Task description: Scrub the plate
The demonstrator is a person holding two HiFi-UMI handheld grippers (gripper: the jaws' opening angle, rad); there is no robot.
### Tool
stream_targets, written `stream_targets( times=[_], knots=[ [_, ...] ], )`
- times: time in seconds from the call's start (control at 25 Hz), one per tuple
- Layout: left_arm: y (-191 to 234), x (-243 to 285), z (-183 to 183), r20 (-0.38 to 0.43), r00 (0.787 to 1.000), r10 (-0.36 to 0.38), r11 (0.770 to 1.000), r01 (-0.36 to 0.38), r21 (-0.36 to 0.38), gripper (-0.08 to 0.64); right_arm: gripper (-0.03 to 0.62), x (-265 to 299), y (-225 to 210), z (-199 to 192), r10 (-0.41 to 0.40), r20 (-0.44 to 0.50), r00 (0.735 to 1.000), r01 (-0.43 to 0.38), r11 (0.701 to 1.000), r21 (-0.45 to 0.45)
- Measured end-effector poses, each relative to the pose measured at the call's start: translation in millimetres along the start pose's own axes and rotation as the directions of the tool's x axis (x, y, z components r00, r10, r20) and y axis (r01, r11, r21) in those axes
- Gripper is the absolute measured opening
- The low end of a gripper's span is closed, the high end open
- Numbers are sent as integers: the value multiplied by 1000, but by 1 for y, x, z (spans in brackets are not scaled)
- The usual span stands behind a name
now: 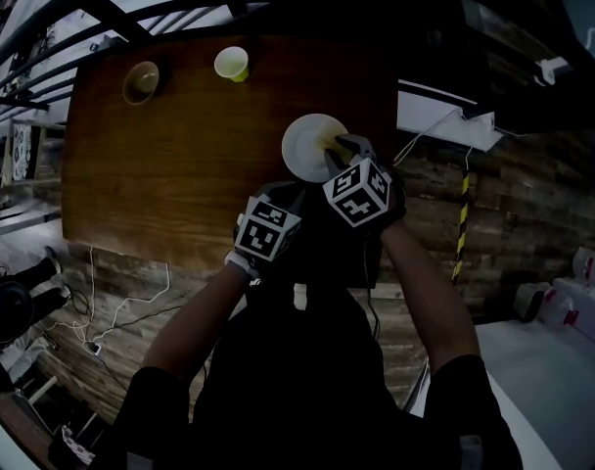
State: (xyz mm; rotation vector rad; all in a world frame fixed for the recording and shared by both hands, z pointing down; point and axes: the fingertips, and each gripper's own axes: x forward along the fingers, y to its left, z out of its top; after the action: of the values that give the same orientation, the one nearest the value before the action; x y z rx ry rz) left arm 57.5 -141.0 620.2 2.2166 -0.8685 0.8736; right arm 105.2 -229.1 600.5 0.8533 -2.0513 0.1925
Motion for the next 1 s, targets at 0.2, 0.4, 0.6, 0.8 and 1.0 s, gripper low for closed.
stream_targets(
  times=[0.2, 0.4, 0.6, 0.8, 1.0],
  knots=[
    [7, -10, -12, 12, 1000, 8, 999, -8, -51, 37, 126, 12, 38, 39, 72, 81, 994, -69, 997, -48],
    [19, -24, -21, 28, 999, 23, 996, -21, -87, 37, 126, 31, 79, 56, 156, 74, 985, -143, 977, -158],
    [29, -30, -31, 26, 999, 39, 993, -36, -115, 37, 126, 35, 84, 49, 164, 37, 986, -156, 976, -149],
    [16, -24, -28, 15, 1000, 11, 996, -10, -94, 37, 126, 24, 64, 21, 124, 5, 992, -123, 987, -107],
    [-3, -12, -14, 11, 1000, -26, 999, 27, -44, 37, 126, 7, 31, -2, 58, -4, 998, -58, 997, -47]
  ],
)
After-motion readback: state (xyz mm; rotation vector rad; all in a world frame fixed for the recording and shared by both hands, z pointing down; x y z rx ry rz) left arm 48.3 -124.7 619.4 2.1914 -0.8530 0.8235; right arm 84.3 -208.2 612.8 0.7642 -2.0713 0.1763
